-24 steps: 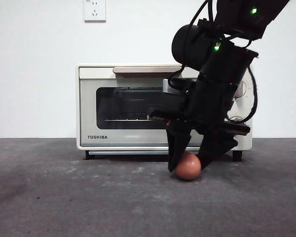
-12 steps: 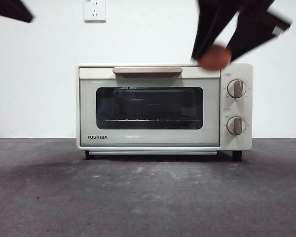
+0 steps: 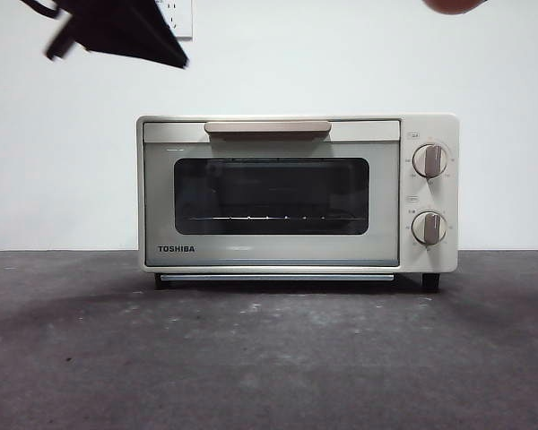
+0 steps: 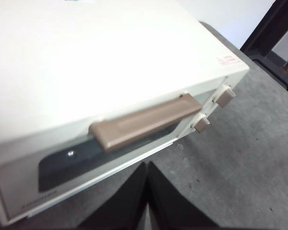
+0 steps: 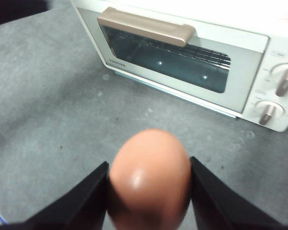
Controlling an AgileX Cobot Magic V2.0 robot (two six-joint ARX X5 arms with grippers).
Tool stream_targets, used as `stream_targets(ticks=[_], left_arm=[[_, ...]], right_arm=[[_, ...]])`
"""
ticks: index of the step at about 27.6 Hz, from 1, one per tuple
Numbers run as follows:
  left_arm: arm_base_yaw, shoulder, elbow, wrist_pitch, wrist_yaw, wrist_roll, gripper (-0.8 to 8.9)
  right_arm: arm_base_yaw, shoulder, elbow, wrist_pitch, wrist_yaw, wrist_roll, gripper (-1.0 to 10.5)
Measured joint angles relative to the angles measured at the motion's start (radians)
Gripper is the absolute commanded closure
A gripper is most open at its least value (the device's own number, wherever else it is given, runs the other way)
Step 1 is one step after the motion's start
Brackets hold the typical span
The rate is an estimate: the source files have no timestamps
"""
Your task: Eggoven
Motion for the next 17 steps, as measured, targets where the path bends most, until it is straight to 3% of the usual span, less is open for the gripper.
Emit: stream_targets(ticks=[9, 17], left_arm=[[-0.038, 0.193, 0.151, 0.002, -0.031, 0.023, 8.06], [-0.06, 0.278, 0.179, 0.031, -0.083, 0.046, 8.06]], right_arm=[[0.0, -0.057, 0.0, -0.036, 0.0, -0.006, 9.4], [0.0, -0.089, 0.0, -0.048, 0.001, -0.006, 9.4]])
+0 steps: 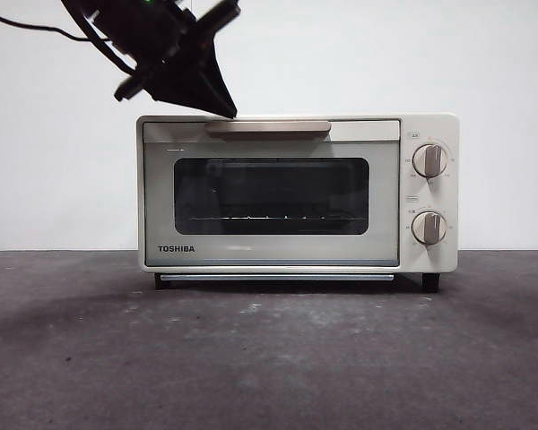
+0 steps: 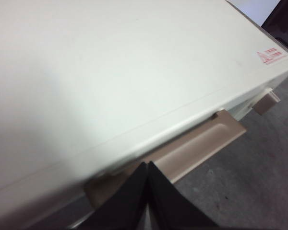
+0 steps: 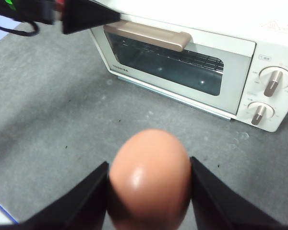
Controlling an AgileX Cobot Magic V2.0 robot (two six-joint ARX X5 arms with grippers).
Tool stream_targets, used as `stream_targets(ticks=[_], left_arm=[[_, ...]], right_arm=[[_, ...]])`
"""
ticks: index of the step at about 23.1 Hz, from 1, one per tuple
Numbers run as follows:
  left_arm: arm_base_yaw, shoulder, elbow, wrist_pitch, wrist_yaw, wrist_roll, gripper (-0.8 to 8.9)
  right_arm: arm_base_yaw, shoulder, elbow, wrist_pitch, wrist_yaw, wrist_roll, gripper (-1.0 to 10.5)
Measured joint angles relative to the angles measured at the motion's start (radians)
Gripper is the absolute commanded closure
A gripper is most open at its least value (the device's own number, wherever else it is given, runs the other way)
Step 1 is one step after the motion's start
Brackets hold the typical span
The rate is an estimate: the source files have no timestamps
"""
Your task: Eggoven
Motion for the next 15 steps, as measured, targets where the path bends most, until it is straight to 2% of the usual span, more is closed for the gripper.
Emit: stream_targets(ticks=[9, 15], left_arm=[[-0.012, 0.035, 0.003, 0.048, -0.023, 0.006, 8.06], [-0.032, 0.037, 0.017, 0.017, -0.03, 0.011, 8.06]], right_arm=[[0.0, -0.009, 0.0, -0.035, 0.022, -0.001, 9.4], [0.0, -0.013, 0.0, -0.035, 0.022, -0.001, 9.4]])
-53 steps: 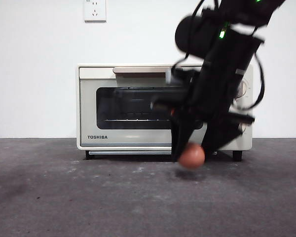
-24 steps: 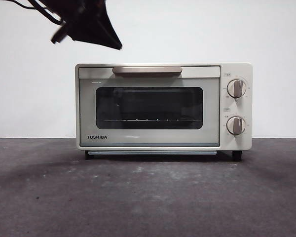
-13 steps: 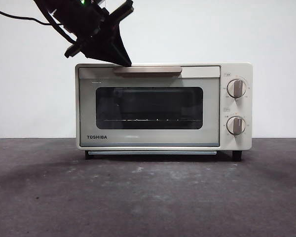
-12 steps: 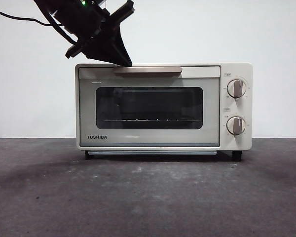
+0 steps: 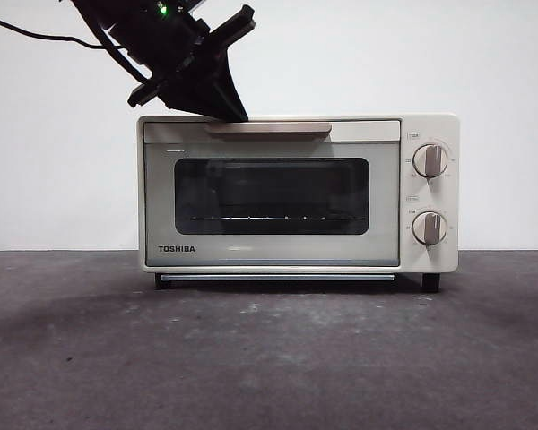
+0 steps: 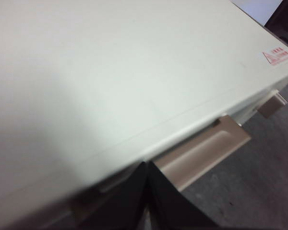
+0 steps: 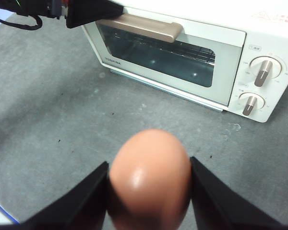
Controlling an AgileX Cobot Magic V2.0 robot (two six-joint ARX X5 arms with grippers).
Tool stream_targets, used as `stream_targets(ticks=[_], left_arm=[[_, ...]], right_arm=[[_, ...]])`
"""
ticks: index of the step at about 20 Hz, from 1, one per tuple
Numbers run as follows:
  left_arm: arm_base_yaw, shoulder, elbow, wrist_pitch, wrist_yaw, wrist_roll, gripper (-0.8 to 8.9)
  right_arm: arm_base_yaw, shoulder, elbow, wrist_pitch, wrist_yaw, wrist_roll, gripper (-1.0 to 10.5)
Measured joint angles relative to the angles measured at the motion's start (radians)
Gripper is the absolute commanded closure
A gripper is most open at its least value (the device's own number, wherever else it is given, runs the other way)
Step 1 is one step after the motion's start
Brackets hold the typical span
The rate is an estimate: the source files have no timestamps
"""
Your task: Eggoven
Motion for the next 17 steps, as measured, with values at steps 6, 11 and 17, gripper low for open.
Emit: stream_targets(ticks=[6, 11, 17], left_arm=[[-0.068, -0.001, 0.015, -0.082, 0.004, 0.023, 8.06], [-0.143, -0.003, 0.016, -0.195, 0.015, 0.029, 8.06], [-0.215, 0.01, 0.002, -0.353, 0.006, 0.029, 8.06]], right_arm=[[0.0, 0.0, 0.0, 0.0, 0.0, 0.0, 9.4], [0.0, 0.0, 0.0, 0.003, 0.0, 0.0, 9.4], [0.0, 0.0, 0.0, 0.009, 0.0, 0.0, 9.4]])
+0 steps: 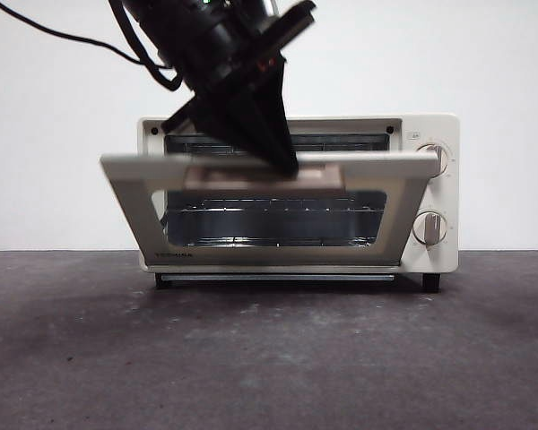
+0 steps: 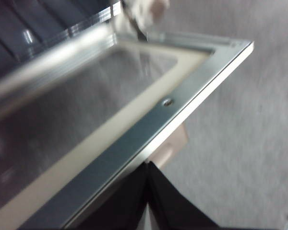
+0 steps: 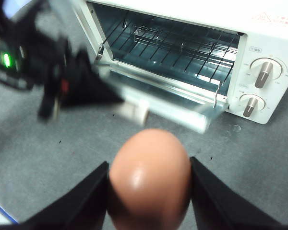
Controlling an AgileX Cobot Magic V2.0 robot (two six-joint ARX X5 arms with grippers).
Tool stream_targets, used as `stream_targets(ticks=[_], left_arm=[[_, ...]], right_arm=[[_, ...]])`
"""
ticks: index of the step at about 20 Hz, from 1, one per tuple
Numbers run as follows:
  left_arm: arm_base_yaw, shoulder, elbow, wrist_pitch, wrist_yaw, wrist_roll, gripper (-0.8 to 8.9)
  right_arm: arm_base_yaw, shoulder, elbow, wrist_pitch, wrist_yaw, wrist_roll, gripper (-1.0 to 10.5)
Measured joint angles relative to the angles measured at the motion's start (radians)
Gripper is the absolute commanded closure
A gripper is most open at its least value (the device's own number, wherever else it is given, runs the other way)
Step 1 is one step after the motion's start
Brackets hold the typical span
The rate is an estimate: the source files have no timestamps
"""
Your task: Eggoven
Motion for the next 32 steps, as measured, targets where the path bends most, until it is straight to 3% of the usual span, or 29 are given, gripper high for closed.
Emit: stream_targets(ticks=[5, 11, 19, 25, 32], left_arm=[[-0.071, 0.005, -0.002, -0.081, -0.003, 0.0, 8.06], [-0.06, -0.067, -0.003, -0.092, -0.003, 0.0, 8.06], [0.166, -0.429, -0.013, -0.17, -0.004, 0.0, 8.07], [0.344, -0.729, -0.202, -0.236, 0.011, 0.0, 8.07], [0.404, -0.927, -0.391, -0.285, 0.026, -0.009, 8.07]], right_arm=[[0.0, 0.004, 0.0, 0.03, 0.003, 0.0, 9.4], [0.0, 0.089, 0.0, 0.071, 0.003, 0.0, 9.4], [-0.04, 0.372, 0.0, 0.286, -0.036, 0.0, 9.4], [-0.086, 0.636, 0.0, 0.523, -0.054, 0.0, 9.4], [-0.091, 0.795, 0.0, 0.724, -0.053, 0.004, 9.4]])
